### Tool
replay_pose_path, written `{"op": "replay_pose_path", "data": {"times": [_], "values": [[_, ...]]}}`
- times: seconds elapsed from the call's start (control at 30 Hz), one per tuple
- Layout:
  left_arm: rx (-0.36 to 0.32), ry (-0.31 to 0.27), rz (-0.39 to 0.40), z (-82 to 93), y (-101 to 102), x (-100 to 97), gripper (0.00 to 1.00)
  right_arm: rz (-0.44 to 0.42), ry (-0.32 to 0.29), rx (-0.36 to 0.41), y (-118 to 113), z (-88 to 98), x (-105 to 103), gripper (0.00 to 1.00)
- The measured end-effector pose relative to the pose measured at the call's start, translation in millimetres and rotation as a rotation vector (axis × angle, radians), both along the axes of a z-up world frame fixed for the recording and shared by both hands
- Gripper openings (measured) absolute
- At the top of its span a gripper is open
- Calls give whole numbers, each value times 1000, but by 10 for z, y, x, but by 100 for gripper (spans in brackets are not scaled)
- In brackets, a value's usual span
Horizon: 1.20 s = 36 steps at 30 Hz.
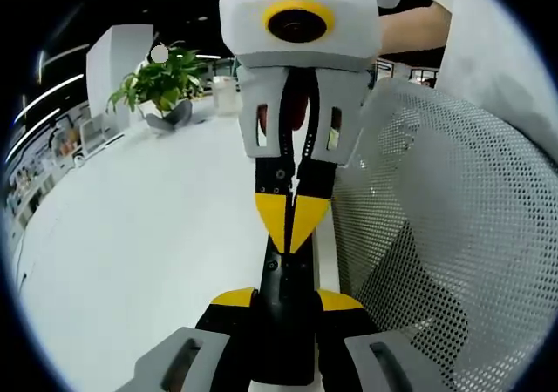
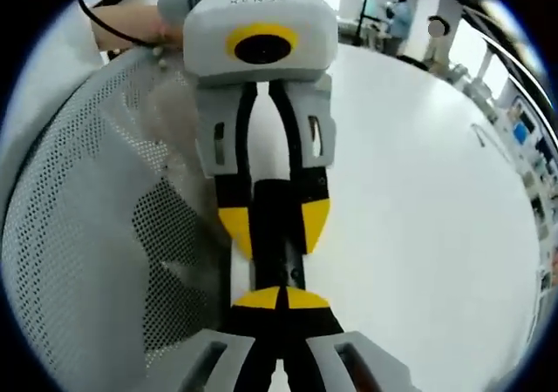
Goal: Press the specified remote control buttons in sequence, fully releasing each button before pressing the next.
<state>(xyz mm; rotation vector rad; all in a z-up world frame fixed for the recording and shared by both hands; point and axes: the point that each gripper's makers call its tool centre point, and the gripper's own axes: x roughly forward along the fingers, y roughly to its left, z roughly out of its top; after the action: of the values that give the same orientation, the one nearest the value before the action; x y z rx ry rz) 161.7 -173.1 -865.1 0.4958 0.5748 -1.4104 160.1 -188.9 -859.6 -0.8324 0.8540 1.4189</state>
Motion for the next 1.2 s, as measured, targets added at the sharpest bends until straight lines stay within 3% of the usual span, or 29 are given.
{"op": "replay_pose_path", "data": {"times": [0.37,0.73,0.97,1.1,1.2], "values": [[0,0,5,2,-1,-3,25,16,-16,-8,-52,3,-8,0],[-8,4,9,1,-2,2,25,-47,25,-40,-86,-13,15,0],[-10,4,10,1,0,-4,25,-59,-17,-21,-80,-19,5,0],[-9,3,12,1,3,-6,25,-91,-7,29,-84,-8,12,0],[-8,1,8,3,3,-5,25,-133,-8,108,-89,6,10,0]]}}
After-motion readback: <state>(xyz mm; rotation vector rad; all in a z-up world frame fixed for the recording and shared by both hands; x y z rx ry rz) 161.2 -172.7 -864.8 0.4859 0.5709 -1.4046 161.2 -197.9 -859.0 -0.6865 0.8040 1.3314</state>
